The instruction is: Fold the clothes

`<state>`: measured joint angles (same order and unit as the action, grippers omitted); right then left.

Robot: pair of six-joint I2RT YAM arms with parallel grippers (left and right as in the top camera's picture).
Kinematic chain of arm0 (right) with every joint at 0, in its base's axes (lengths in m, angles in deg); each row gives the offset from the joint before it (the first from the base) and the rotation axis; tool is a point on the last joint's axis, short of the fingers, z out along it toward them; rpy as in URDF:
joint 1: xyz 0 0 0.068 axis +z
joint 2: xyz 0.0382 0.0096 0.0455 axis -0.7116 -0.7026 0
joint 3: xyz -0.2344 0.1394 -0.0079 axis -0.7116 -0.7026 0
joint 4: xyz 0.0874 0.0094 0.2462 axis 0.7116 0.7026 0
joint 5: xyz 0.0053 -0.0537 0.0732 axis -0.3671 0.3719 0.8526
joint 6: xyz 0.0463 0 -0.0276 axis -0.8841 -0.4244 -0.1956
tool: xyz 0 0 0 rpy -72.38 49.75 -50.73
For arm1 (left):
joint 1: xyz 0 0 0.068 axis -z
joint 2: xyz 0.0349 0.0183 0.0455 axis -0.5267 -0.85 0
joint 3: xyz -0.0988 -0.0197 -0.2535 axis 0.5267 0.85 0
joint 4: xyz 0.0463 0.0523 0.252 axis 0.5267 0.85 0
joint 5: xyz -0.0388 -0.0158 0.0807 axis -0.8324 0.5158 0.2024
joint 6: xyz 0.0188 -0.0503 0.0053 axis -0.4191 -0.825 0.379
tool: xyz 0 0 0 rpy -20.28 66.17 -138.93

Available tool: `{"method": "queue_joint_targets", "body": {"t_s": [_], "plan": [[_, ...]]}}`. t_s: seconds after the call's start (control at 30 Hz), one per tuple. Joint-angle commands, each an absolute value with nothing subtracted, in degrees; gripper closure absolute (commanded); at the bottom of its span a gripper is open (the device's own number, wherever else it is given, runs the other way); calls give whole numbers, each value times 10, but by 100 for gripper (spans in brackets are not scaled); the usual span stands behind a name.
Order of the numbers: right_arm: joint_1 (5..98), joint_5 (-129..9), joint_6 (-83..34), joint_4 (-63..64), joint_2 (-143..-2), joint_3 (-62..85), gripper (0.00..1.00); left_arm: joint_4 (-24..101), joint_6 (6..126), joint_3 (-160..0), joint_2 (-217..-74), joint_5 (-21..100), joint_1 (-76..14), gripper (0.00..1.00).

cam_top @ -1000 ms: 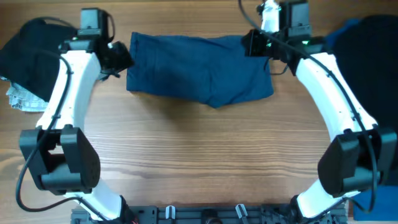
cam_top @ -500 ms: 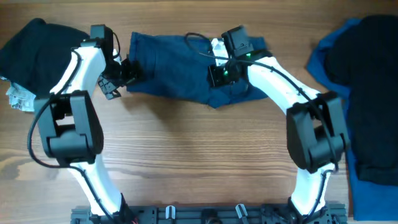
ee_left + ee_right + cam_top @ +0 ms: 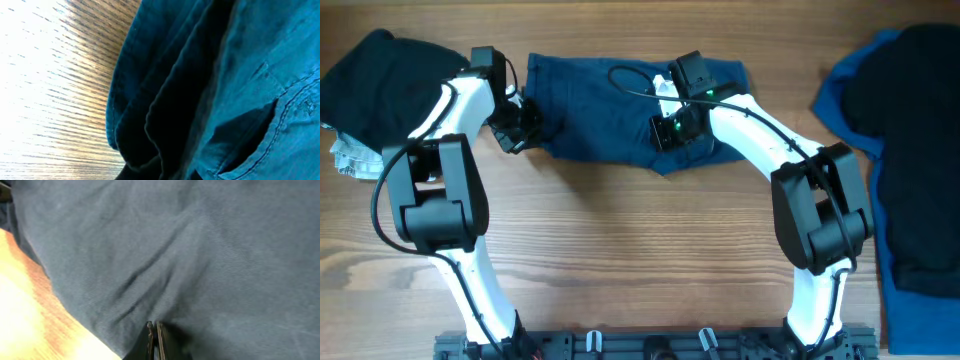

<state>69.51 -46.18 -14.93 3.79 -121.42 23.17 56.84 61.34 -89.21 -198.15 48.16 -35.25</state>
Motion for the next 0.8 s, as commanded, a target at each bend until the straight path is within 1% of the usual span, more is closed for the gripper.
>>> {"method": "queue_joint_targets", "body": {"t_s": [0.0,0.07,0.1,0.2,0.37,0.47,0.53,0.7,0.77], "plan": [[699,-424,-143,39,-1191,250,96,575,617,-896,-1946,482,-353,96],[699,-425,-156,33,-1163,251,96,576,619,-896,-1916,482,-353,96],[699,-424,-180,28,-1149,251,96,578,619,-896,-1900,482,-353,96],[699,-421,-215,31,-1148,248,96,585,618,-896,-1861,482,-353,96],[708,-395,-213,30,-1197,228,96,586,618,-896,-1822,481,-348,96],[735,-344,-198,30,-1239,228,96,584,618,-896,-1822,482,-330,96],[765,-345,-199,41,-1270,229,96,585,619,-896,-1822,482,-309,96],[765,-343,-213,61,-1268,235,96,613,620,-896,-1822,493,-278,96],[764,-315,-195,101,-1257,272,96,633,638,-896,-1821,510,-270,96]]}}
